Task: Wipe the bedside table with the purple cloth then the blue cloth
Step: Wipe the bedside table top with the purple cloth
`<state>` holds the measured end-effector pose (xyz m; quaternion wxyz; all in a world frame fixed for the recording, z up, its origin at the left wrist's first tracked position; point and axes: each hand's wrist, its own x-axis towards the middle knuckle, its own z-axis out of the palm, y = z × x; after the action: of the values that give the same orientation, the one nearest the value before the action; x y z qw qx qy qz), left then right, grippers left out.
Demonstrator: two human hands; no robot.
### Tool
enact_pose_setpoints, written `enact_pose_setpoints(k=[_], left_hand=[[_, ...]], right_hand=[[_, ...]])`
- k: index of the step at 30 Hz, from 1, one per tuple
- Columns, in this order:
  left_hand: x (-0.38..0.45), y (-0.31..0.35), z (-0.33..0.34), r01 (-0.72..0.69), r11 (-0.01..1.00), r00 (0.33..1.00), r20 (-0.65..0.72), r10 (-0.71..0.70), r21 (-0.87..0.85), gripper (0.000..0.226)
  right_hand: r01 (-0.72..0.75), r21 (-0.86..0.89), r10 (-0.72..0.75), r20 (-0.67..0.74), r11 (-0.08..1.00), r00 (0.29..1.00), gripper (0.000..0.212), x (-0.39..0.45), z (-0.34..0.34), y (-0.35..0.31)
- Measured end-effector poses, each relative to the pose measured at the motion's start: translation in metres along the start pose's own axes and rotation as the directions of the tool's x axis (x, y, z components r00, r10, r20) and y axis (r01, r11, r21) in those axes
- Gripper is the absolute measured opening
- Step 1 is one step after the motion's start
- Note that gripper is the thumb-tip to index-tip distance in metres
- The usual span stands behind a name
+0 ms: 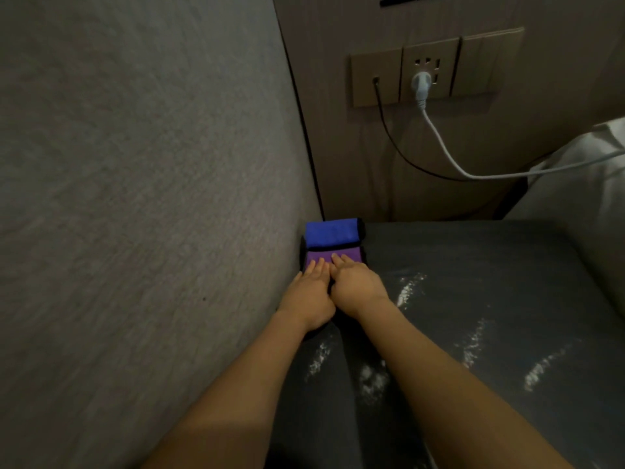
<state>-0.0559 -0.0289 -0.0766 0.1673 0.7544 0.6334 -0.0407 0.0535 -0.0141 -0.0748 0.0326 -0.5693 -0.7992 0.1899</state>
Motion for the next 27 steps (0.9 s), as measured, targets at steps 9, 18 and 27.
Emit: enact_pose_setpoints(k=[9,18,27], left_hand=[[-0.002,-0.002,0.0,0.012,0.999,1.0,0.0,-0.012,0.038,0.072],[-0.005,0.008,0.0,0.041,0.999,0.999,0.003,-0.041,0.029,0.073],[-0.008,0.066,0.011,-0.005,0.999,0.999,0.042,0.007,-0.034,0.076]], right_hand=[[0.016,-0.016,-0.016,-0.025,1.0,1.0,0.052,0.0,0.002,-0.005],[0.034,0.019,-0.034,0.014,0.999,0.999,0.056,-0.002,0.002,0.006],[-0.067,-0.005,0.067,0.008,0.998,0.998,0.054,-0.029,-0.007,0.056]])
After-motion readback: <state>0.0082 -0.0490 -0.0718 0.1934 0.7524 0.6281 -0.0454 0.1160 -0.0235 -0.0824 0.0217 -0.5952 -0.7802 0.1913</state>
